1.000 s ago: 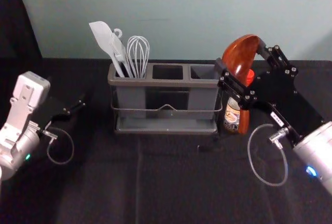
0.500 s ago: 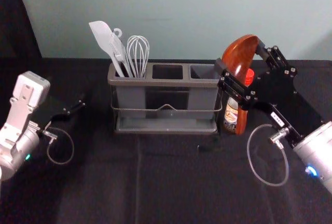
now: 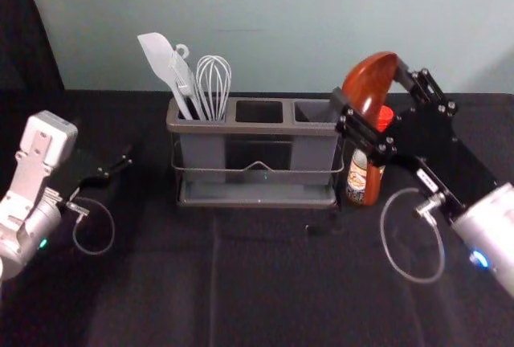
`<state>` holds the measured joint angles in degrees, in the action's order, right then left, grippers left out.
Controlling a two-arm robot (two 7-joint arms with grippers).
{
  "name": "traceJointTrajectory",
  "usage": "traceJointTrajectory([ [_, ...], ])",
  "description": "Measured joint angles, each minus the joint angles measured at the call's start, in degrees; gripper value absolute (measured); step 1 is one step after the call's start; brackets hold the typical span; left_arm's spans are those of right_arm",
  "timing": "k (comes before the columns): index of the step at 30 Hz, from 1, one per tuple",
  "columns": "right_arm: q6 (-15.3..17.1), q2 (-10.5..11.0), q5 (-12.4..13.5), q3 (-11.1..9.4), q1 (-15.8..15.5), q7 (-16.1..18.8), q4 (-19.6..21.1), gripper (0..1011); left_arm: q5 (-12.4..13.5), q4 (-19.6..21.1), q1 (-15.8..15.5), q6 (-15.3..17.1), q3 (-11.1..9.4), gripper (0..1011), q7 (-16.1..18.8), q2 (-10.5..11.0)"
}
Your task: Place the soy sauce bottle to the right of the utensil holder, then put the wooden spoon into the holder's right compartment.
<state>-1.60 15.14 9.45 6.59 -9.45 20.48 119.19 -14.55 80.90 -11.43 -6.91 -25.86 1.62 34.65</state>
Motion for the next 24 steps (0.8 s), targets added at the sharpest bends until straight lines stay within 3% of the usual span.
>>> traceJointTrajectory([
  [4, -0.3, 0.4, 0.3, 0.9, 3.1, 0.6, -2.1, 836, 0.0, 0.0, 0.0, 0.0, 0.0, 1000, 0.0, 0.0],
  [14, -5.4, 0.0, 2.4, 5.1, 17.7, 4.9, -14.4, 837, 0.0, 0.0, 0.0, 0.0, 0.0, 1000, 0.0, 0.0],
  [21, -10.6, -1.3, 3.0, 6.5, 22.7, 5.6, -21.8, 837, 0.0, 0.0, 0.0, 0.0, 0.0, 1000, 0.0, 0.0],
  [24, -14.3, -2.4, 4.1, 6.9, 24.4, 5.6, -26.1, 836, 0.0, 0.0, 0.0, 0.0, 0.0, 1000, 0.0, 0.0],
])
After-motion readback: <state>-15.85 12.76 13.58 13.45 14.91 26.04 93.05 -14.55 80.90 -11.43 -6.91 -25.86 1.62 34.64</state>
